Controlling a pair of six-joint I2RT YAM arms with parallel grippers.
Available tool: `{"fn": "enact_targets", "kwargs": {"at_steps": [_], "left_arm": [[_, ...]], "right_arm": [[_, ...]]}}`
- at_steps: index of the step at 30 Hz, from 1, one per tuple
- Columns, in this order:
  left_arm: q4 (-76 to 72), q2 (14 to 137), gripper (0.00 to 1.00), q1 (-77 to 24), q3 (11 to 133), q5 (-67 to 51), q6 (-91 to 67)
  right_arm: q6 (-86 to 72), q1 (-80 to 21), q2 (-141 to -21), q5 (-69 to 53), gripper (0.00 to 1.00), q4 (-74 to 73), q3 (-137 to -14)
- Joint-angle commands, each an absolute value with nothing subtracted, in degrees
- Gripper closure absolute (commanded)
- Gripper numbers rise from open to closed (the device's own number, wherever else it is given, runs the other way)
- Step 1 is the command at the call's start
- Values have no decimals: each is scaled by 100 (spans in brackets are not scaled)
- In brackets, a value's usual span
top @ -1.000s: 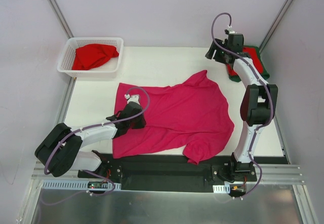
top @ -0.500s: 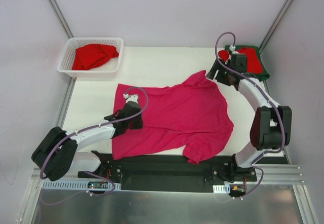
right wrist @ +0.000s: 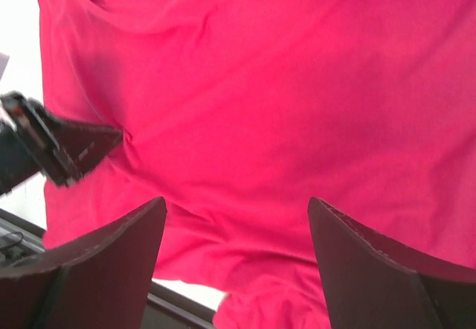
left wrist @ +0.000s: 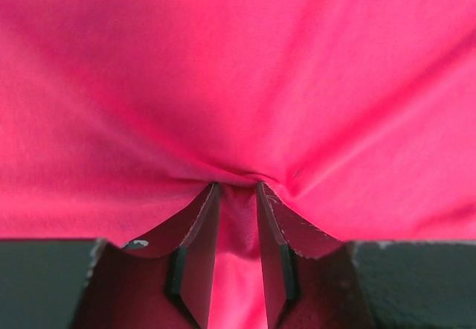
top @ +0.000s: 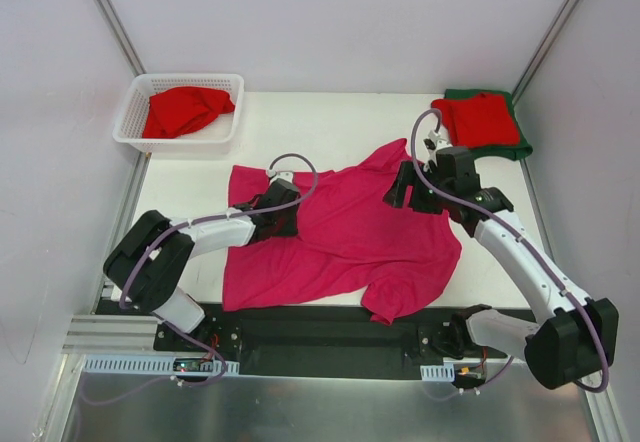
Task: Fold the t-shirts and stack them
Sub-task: Flatten out the tshirt
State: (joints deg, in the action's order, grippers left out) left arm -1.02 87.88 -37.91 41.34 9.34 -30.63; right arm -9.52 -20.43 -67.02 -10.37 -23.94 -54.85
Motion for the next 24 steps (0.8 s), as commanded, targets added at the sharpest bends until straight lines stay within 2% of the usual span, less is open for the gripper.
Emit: {"fn": "enact_targets", "kwargs": {"at_steps": [1, 9, 17, 24], "left_arm": [[184, 9219, 73, -3806, 4456, 747, -2997], [360, 9448, 73, -3604, 4763, 782, -2927], [483, 9501, 73, -3103, 4825, 756, -2795], [896, 9826, 73, -2488, 5396, 572, -2698]], "right_arm": [[-1108, -2188, -6346, -721, 20, -2733, -5361], [-1028, -2267, -6407, -580, 19, -2839, -5423], [-1020, -2355, -6486, -563, 18, -2848, -5414], [-1072, -2470, -6434, -536, 18, -2927, -5361]]}}
